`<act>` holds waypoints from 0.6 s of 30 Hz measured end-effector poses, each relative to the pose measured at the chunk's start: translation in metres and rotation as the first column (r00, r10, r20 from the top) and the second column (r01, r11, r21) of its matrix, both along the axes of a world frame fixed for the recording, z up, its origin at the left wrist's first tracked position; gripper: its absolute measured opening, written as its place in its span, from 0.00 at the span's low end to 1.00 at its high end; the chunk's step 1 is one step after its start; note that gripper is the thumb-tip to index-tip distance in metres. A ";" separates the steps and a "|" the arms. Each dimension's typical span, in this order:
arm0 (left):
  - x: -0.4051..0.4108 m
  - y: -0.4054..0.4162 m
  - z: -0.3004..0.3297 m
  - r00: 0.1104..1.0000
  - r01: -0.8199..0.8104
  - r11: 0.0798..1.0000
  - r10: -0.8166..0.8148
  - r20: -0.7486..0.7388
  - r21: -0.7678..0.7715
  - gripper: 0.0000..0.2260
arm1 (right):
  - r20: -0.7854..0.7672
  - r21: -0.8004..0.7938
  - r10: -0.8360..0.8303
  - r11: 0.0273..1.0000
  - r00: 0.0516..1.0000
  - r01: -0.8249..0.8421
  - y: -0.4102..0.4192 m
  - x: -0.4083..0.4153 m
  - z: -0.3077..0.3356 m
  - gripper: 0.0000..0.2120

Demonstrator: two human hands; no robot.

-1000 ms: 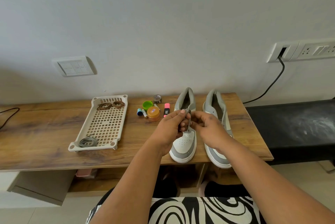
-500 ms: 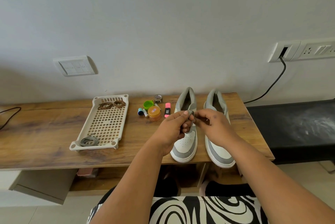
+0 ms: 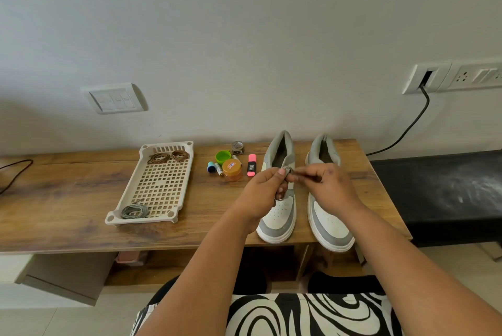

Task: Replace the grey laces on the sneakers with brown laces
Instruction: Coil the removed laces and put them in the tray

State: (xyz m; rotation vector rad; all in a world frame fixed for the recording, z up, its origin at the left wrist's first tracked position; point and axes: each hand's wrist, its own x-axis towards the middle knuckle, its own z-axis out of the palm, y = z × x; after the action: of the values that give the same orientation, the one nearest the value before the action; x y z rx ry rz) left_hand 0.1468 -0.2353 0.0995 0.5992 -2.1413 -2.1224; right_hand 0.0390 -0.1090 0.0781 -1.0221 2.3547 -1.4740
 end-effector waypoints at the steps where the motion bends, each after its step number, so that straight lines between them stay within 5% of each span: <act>1: 0.000 0.000 0.000 1.000 -0.012 1.000 0.012 -0.006 0.003 0.15 | 0.127 -0.009 0.055 0.998 0.990 -0.054 -0.002 0.003 -0.002 0.08; 5: 0.000 0.001 0.000 0.996 -0.078 0.996 0.079 -0.033 0.035 0.13 | 0.475 -0.195 0.147 0.979 0.868 -0.059 -0.011 0.014 -0.006 0.11; 11: 0.001 -0.005 -0.001 0.986 -0.136 0.978 0.149 -0.077 0.155 0.13 | 0.650 -0.235 0.216 0.969 0.729 -0.077 -0.011 0.019 0.003 0.12; 15: -0.003 0.001 -0.004 0.978 -0.136 0.934 0.180 -0.107 0.330 0.13 | 0.722 -0.388 0.246 0.918 0.647 0.083 -0.021 0.030 0.002 0.11; 18: -0.004 0.000 -0.007 0.970 -0.162 0.923 0.214 -0.117 0.348 0.13 | 0.685 -0.365 0.204 0.927 0.699 0.087 -0.026 0.036 0.002 0.13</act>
State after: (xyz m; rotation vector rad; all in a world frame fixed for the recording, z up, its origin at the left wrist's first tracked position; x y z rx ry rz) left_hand 0.1426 -0.2353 0.0926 0.6149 -1.5832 -2.3527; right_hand 0.0747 -0.1345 0.0799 -0.4206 1.4981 -1.8915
